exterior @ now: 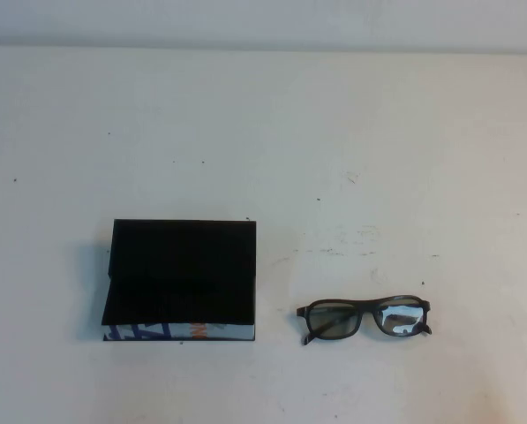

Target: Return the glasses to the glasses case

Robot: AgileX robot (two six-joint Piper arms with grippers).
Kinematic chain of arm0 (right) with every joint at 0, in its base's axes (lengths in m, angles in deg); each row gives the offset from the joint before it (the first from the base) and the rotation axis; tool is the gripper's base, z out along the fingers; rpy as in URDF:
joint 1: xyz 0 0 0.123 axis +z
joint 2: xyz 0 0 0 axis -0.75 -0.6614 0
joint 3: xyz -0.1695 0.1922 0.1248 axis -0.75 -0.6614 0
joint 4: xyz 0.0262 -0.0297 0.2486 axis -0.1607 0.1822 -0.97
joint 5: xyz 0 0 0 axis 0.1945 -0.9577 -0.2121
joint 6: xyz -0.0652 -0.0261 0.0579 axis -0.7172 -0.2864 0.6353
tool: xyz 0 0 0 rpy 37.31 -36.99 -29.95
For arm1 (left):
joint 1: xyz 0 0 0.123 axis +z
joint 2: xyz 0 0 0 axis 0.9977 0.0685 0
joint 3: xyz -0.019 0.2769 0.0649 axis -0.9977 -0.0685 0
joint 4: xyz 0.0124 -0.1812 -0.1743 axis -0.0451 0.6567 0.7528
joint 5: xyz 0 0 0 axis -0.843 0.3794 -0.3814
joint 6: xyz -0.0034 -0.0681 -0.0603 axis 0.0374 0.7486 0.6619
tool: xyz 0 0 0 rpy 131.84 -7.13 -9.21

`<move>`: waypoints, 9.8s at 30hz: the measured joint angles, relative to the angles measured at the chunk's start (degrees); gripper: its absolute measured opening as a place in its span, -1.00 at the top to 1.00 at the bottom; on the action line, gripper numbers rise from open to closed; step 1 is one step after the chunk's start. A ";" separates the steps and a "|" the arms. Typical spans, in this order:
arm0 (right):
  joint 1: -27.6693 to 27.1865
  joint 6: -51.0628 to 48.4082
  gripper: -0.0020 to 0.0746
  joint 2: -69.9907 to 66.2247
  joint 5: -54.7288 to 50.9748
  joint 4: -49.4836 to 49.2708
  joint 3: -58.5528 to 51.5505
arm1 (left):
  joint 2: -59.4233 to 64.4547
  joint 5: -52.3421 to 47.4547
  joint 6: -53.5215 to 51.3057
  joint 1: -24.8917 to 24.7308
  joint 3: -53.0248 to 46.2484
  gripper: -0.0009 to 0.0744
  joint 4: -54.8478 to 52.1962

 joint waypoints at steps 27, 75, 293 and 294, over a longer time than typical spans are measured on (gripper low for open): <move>0.00 0.00 0.98 0.00 0.00 0.00 0.00 | 0.00 0.00 0.00 0.00 0.00 0.99 0.00; 0.00 0.13 0.98 -4.21 -1.69 -42.76 7.07 | 0.00 0.00 0.00 0.00 0.00 0.99 0.00; 54.32 -32.02 0.26 -132.25 -49.45 13.90 121.40 | 0.00 0.00 0.00 0.00 0.00 0.99 0.00; 54.23 -32.02 0.22 -132.25 -49.45 14.33 121.40 | 0.00 0.00 0.00 0.00 0.00 0.99 0.00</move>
